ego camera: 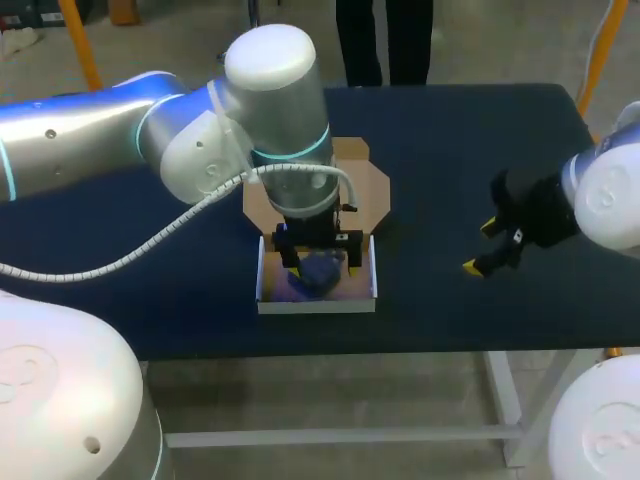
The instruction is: Assemble the packaging by folding the flat box into shape, placing the metal phone stand inside, and closing the box properly
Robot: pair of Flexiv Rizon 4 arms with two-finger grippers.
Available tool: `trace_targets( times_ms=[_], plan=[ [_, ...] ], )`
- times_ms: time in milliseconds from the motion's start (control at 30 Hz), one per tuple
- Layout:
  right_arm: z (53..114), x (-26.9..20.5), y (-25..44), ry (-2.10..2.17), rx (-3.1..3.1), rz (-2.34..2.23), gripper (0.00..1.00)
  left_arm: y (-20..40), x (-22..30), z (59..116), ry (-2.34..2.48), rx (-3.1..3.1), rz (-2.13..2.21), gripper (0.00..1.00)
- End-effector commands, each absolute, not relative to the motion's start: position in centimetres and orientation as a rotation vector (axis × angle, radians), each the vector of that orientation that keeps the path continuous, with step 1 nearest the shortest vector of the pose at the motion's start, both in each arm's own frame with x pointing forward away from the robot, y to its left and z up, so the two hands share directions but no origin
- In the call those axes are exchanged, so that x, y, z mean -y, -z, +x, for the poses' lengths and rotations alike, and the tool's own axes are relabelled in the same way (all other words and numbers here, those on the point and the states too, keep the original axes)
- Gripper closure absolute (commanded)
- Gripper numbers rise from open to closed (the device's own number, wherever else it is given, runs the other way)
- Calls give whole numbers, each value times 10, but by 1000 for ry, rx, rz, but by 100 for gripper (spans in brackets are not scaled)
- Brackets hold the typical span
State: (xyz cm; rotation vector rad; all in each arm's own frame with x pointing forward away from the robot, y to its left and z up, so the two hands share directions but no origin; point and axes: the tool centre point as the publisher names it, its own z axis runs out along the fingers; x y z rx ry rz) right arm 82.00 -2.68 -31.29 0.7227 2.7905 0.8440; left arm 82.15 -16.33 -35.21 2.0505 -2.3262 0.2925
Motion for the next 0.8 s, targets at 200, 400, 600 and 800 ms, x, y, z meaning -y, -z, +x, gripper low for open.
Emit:
trace_targets(
  times_ms=[200, 400, 600, 800],
  plan=[
    [819, 28, 313, -850, -2790, 719, 0, 314, 130, 816, -503, 2391, 1854, 0],
    [819, 28, 313, -850, -2790, 719, 0, 304, 117, 823, -579, 2426, 1769, 0],
    [819, 28, 313, -850, -2790, 719, 0, 295, 101, 833, -641, 2472, 1692, 0],
    [819, 28, 313, -850, -2790, 719, 0, 286, 81, 845, -696, 2508, 1617, 0]
  ],
)
